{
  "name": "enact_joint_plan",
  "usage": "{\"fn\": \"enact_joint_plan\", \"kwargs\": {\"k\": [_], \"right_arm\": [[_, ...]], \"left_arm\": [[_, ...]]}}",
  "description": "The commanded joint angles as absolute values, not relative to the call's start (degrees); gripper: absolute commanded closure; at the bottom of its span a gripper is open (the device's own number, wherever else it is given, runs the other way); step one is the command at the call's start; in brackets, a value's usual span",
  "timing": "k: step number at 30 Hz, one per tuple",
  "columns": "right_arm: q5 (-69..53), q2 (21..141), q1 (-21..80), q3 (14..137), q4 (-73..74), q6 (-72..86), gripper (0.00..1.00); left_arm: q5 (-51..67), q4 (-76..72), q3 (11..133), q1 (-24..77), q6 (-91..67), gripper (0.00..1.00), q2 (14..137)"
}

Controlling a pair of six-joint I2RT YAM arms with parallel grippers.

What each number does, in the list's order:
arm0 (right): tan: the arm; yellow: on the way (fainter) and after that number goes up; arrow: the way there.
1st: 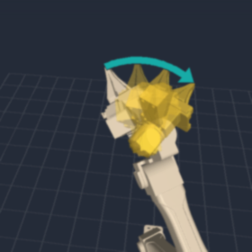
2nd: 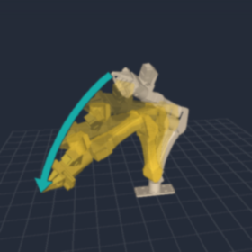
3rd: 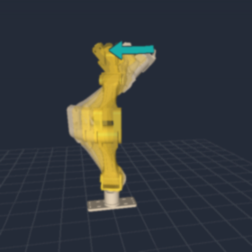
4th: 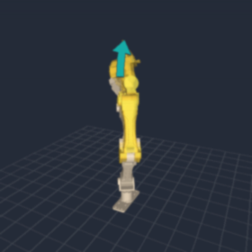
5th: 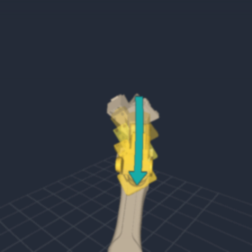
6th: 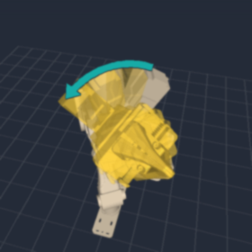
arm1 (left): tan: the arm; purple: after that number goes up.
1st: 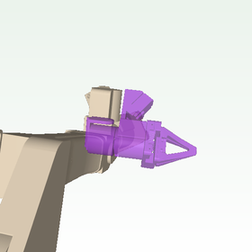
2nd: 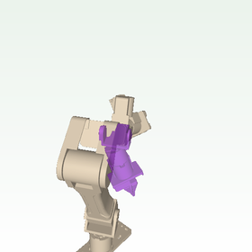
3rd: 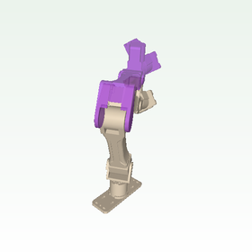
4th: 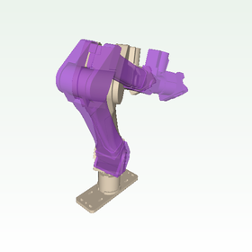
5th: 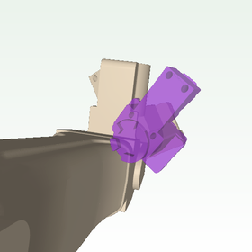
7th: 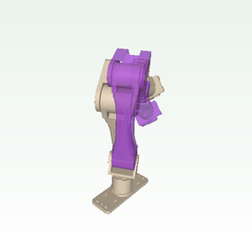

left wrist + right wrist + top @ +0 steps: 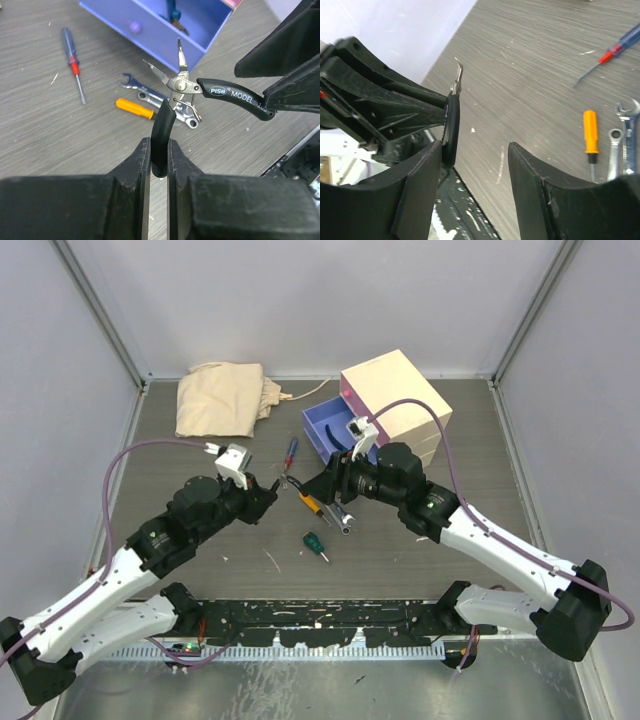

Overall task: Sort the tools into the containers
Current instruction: Place the pliers in the drawer.

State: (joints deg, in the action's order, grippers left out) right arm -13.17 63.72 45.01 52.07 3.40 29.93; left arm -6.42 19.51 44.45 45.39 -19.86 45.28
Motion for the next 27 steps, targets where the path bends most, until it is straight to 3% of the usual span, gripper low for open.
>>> {"fn": "enact_joint_plan", "kwargs": {"k": [1,9,22,27], "right_arm": [[-15.20,60.78,45.09,53.87,-3.46,39.57,0.40],[-15.44,59.52,45.09,50.90,-11.48,53.35,0.43],[-18.99,61.58,45.11,51.28,-10.54,56.61,0.48],[-19.51,61.83,45.17,50.76,-12.53,57.77,0.55]], "left_arm": [[-2.87,8.32,43.02,45.78,-22.48,1.00,41.63],[-1.23,4.75,42.33,45.79,-22.63,1.00,40.89],[-0.38,0.90,42.14,45.83,-22.70,1.00,41.79],[0.07,0.83,42.20,45.84,-22.50,1.00,42.36]]}}
